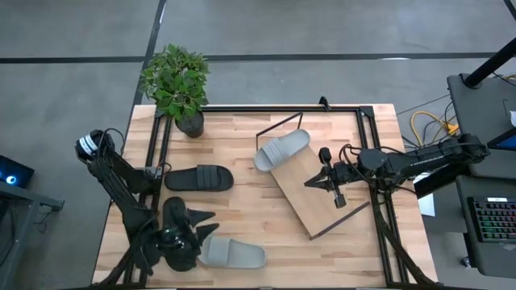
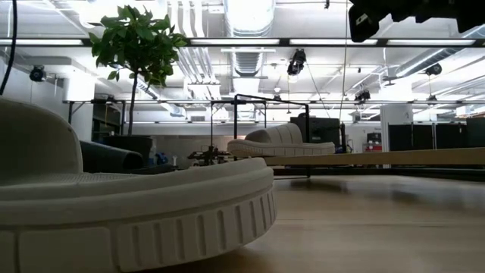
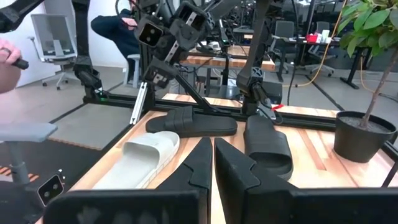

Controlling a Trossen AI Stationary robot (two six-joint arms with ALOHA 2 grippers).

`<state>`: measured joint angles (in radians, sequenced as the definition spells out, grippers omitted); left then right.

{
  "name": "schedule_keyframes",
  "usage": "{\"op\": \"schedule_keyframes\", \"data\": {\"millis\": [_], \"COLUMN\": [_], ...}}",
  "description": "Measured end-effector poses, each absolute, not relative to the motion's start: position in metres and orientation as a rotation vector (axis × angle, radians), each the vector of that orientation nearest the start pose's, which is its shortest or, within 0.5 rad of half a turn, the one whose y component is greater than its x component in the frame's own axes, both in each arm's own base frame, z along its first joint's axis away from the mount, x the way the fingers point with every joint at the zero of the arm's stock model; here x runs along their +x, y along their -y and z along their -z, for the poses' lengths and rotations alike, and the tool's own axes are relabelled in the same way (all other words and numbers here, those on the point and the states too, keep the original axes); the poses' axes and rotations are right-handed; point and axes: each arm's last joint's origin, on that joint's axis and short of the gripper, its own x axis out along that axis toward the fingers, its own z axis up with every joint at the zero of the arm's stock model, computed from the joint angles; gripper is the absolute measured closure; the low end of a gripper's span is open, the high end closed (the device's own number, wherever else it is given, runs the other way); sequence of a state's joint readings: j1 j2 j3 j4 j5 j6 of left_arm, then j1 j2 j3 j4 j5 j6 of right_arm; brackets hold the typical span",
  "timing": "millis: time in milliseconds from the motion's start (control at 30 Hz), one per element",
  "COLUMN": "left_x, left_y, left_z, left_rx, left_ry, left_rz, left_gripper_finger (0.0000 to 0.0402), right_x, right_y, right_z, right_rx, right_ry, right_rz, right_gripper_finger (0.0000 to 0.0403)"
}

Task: Pick and place slides into the shelf
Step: Put the gray slide on the shelf

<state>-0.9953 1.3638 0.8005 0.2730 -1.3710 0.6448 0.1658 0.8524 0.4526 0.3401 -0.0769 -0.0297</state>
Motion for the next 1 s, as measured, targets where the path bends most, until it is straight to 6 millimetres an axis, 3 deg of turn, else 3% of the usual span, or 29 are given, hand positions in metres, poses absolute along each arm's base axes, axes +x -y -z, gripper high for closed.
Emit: {"op": "schedule_keyframes", "data": {"millis": [133,333,600,833,1000], "left_x": [0.176,0.175,0.167,0.158,0.157], "left_y": [0.221,0.226,0.218,0.206,0.205], "left_z": [-0.26,-0.251,-0.223,-0.218,-0.22], "left_rx": [0.811,0.607,0.24,-0.333,-0.665], "left_ry": [-0.21,-0.192,-0.417,-0.648,-0.666], "left_rz": [-0.316,-0.131,0.017,-0.037,-0.121], "left_gripper_finger": [0.0185,0.0185,0.0185,0.0185,0.0185], "right_x": [0.189,0.189,0.189,0.189,0.189], "right_y": [-0.034,-0.034,-0.034,-0.034,-0.034], "right_z": [-0.256,-0.256,-0.254,-0.254,-0.254], "right_rx": [-0.029,-0.029,-0.03,-0.03,-0.038], "right_ry": [-0.057,-0.062,-0.073,-0.073,-0.072], "right_rz": [-0.243,-0.243,-0.243,-0.243,-0.243], "right_gripper_finger": [0.0394,0.0394,0.0394,0.0394,0.0394]}}
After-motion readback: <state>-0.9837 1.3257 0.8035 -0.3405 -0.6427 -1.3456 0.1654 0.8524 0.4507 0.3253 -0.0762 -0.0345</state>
